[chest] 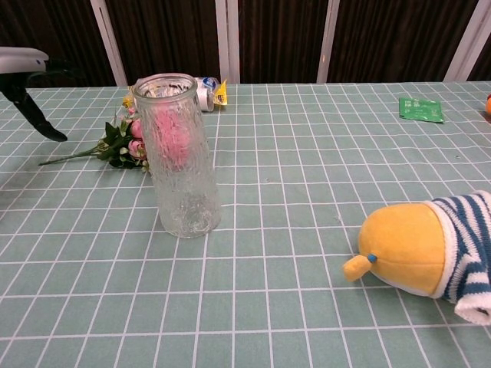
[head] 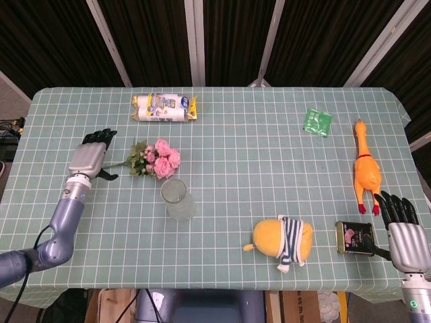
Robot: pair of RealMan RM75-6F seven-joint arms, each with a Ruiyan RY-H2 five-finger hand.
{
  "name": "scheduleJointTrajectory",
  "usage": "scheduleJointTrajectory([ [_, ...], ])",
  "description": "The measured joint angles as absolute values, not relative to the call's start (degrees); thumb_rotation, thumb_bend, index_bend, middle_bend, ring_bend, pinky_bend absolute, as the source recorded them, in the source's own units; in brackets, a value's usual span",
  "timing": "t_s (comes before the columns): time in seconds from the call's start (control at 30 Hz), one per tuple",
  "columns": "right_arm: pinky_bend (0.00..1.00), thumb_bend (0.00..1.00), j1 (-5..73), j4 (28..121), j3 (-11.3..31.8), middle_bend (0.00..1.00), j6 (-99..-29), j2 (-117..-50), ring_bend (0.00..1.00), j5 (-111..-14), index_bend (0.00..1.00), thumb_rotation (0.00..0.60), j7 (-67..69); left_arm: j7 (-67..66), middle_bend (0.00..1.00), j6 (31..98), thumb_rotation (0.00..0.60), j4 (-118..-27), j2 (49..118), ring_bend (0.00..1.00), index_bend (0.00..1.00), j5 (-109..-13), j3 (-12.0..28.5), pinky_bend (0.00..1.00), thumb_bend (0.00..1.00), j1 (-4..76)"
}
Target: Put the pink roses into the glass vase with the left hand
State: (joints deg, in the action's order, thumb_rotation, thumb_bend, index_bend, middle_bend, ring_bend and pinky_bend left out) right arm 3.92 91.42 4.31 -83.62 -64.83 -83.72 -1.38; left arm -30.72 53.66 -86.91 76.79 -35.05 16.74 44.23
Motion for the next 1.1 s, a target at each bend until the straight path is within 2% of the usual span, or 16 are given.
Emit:
scheduleJointTrajectory([
  [0.33,0.0,0.27,4.3,90.9,4.5,0.07,-83.0,-65.0,0.04,-83.4,0.08,0.6,-0.4,-32.5,0.01,52.1,0.6,-76.4,86.9,0.0,0.0,-32.3,15.9,0.0,0.17,49.8],
  [0.63,0.0,0.27,4.5,90.6,4.3,0.07,-82.8,-65.2,0.04,-83.8,0.08,0.6,0.0,-33.7,0.02,51.9,0.6,-71.5,92.7,0.0,0.0,-31.7,16.3,0.0,0.17,53.6],
  [0.87,0.0,0.27,4.3,90.6,4.5,0.07,-83.0,-65.1,0.04,-83.4,0.08,0.6,0.5,-38.2,0.1,51.7,0.6,-69.2,94.9,0.0,0.01,-27.7,15.9,0.1,0.17,55.7],
  [1.1,0.0,0.27,4.4,90.6,4.5,0.07,-82.7,-65.4,0.04,-83.0,0.08,0.6,0.5,-39.5,0.15,51.4,0.6,-66.1,97.3,0.0,0.04,-26.4,15.9,0.14,0.21,57.3],
])
